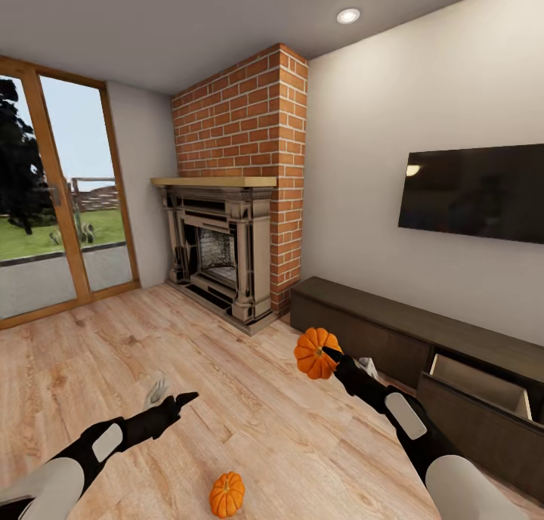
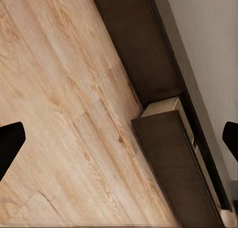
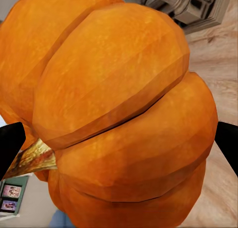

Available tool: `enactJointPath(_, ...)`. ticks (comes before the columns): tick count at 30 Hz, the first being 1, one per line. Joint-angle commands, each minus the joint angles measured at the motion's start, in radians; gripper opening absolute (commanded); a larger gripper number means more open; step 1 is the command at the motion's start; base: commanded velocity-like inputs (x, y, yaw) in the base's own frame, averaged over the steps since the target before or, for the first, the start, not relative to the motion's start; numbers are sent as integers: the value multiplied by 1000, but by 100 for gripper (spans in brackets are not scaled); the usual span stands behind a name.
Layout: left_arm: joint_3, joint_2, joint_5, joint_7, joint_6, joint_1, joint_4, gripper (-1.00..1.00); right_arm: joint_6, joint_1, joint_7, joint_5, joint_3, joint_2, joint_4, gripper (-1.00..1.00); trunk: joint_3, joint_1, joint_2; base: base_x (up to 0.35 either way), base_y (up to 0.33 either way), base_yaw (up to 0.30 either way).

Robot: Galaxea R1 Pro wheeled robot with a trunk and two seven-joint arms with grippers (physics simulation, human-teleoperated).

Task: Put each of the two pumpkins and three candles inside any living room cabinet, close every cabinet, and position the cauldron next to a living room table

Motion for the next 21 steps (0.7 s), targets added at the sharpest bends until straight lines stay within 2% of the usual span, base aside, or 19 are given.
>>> enactJointPath(1,8,5,0,-4,22,3,11,100,12,-1,0,-8,-1,0,-1,-100,-1,0,-1,0,0,0)
enactJointPath(6,9,16,0,3,102,13,33,100,19,-1,-1,-7,-2,0,-1,-100,-1,0,-1,0,0,0)
enactJointPath(8,9,17,0,28,143,14,36,100,20,-1,-1,-7,-2,0,0,-100,-1,0,-1,0,0,0)
enactJointPath(10,9,16,2,128,165,15,36,100,20,-1,0,-7,-2,0,-1,-100,-1,0,-1,0,0,0)
enactJointPath(11,12,14,5,240,166,15,36,100,20,-1,0,-7,-2,0,-1,-100,-1,0,-1,0,0,0)
enactJointPath(12,21,11,15,361,147,16,35,100,20,-1,0,-8,-2,0,-1,-100,-1,0,-1,0,0,0)
enactJointPath(14,42,10,35,470,98,16,34,100,21,-1,-1,-8,-2,0,-1,-100,-1,0,-1,0,0,0)
enactJointPath(15,63,9,53,558,36,16,35,100,21,-1,0,-8,-2,0,-1,-100,-1,0,-1,0,0,0)
enactJointPath(16,70,8,60,595,3,16,35,100,21,-1,0,-8,-2,0,-1,-100,-1,0,-1,0,0,0)
enactJointPath(17,80,7,70,653,-59,16,36,100,21,-1,0,-8,-2,-1,-1,-100,-1,0,-1,0,0,0)
enactJointPath(20,92,6,80,728,-164,16,36,100,22,-1,0,-8,-2,-1,-1,-100,-1,0,-1,0,0,0)
enactJointPath(21,93,5,81,735,-177,16,37,100,22,-1,0,-8,-2,-1,-1,-100,-1,0,-1,0,0,0)
